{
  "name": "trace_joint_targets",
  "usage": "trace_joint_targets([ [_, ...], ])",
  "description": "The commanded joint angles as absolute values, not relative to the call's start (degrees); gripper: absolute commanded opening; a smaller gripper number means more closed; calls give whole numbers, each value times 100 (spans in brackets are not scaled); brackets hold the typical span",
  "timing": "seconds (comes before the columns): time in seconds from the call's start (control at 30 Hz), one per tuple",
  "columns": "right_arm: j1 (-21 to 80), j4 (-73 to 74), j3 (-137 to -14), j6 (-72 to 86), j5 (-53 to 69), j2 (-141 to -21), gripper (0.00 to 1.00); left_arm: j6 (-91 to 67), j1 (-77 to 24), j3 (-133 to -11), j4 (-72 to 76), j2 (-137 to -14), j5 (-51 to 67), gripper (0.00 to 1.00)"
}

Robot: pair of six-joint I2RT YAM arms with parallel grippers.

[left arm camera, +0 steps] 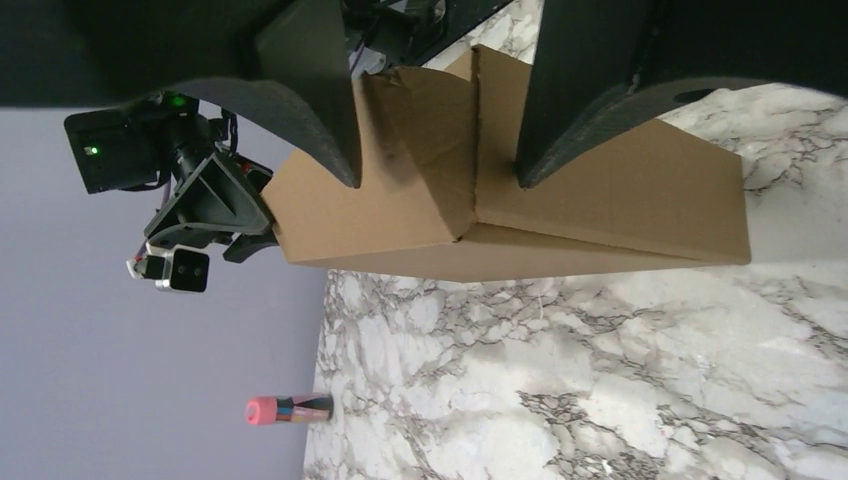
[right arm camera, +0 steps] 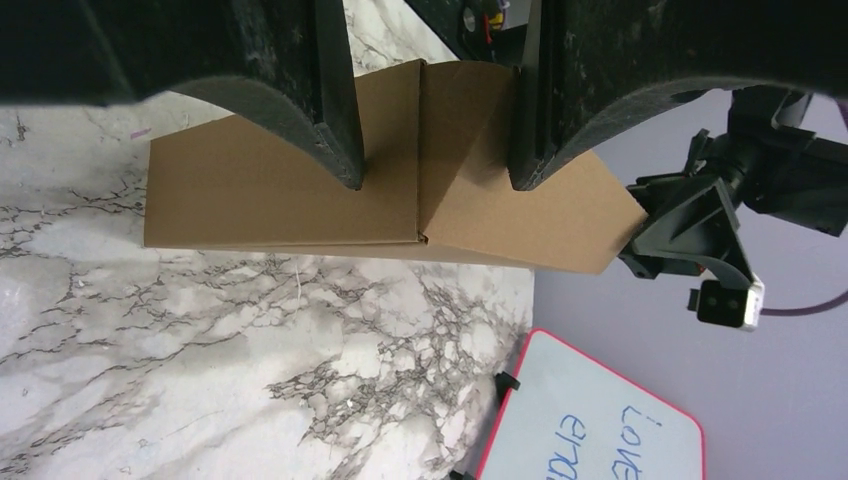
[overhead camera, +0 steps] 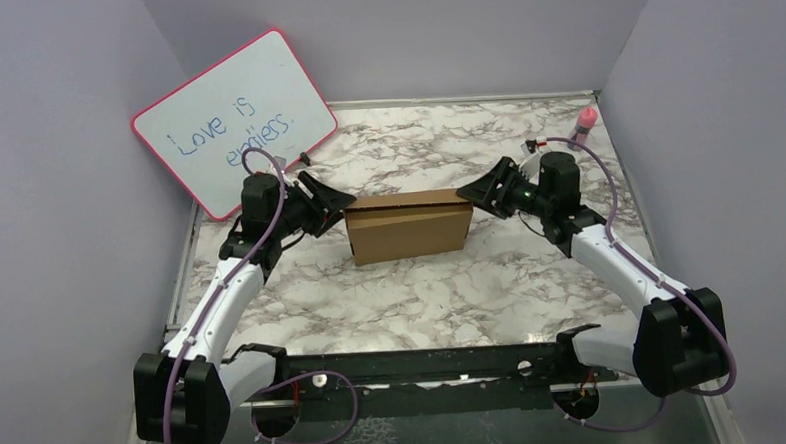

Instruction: Fold the paper box

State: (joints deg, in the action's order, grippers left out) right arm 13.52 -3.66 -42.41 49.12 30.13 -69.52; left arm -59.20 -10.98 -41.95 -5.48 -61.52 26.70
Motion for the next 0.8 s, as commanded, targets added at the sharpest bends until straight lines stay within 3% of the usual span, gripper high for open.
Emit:
trace_joint_targets([
  [0.0, 1344, -570, -4030, 5022, 3303, -7109, 55, -6173, -1077, -4034, -212, -6111, 2997, 54],
  [0.1, 1339, -728, -3941, 5070, 3354, -7143, 50, -6140, -1081, -3962, -112, -6153, 3052, 43],
  [0.27, 1338, -940, -3803, 5070, 3422, -7232, 42, -6072, -1133, -3761, 250, -6224, 3073, 31],
  [0.77, 1344, -1177, -3232, 4505, 3189, -7403, 27, -4514, -1291, -3346, -429, -6304, 2150, 29],
])
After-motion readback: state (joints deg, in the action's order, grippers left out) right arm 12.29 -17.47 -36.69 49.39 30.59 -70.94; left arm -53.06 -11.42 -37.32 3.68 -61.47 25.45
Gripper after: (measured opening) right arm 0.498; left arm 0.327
